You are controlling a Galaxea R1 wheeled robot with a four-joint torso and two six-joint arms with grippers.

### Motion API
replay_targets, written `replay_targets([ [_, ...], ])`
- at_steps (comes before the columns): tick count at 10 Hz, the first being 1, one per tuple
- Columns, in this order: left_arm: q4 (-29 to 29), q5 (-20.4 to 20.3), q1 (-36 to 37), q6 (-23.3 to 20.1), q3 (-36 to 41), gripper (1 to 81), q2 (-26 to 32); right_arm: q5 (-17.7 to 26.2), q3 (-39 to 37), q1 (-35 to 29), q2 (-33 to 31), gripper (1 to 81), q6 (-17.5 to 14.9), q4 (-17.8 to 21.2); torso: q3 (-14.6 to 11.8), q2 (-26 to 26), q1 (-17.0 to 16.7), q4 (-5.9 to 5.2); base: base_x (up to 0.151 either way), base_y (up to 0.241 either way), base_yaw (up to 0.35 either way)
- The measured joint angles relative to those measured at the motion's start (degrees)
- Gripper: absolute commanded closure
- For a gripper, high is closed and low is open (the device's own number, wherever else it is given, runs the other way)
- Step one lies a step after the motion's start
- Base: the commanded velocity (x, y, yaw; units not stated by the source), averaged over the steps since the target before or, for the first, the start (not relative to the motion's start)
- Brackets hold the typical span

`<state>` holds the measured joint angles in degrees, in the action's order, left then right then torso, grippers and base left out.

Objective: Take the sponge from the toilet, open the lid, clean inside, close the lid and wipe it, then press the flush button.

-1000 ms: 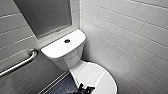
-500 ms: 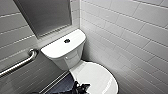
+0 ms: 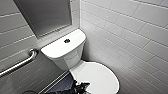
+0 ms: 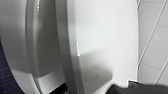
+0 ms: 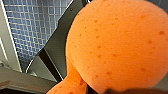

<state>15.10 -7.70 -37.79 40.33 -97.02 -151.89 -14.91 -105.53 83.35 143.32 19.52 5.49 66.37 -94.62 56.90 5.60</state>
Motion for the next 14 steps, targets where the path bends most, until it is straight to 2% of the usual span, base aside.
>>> replay_targets([
  [1, 0.0, -0.2, 0.3, 0.6, 1.6, 1.0, 1.0, 0.0, 0.0, 0.0, 0.0, 81.1, 0.0, 0.0, 0.0, 0.0, 0.0, 0.0, 0.0, 0.0, 0.0],
  [4, 0.0, -1.2, 1.1, 7.7, 4.2, 1.0, 3.0, 0.0, 0.0, 0.0, 0.0, 81.1, 0.0, 0.0, 0.0, 0.0, 0.0, 0.0, 0.0, 0.0, 0.0],
  [9, 0.1, -2.8, 3.0, 13.9, 13.5, 1.0, 8.3, 0.3, -0.3, -0.2, 0.3, 81.1, 0.0, 0.0, 0.0, 0.0, 0.0, 0.0, 0.0, 0.0, 0.0],
  [12, 0.1, -2.6, 3.9, 15.4, 19.7, 1.0, 9.8, 0.5, -0.4, -0.5, 0.7, 81.1, 0.0, -0.1, 0.0, 0.0, 0.0, 0.0, 0.0, 0.0, 0.0],
  [14, 0.1, -4.3, 5.4, 16.5, 22.8, 1.0, 12.9, 0.7, -0.4, -0.5, 0.9, 81.1, 0.0, -0.1, 0.0, 0.0, 0.0, 0.0, 0.0, 0.0, 0.0],
])
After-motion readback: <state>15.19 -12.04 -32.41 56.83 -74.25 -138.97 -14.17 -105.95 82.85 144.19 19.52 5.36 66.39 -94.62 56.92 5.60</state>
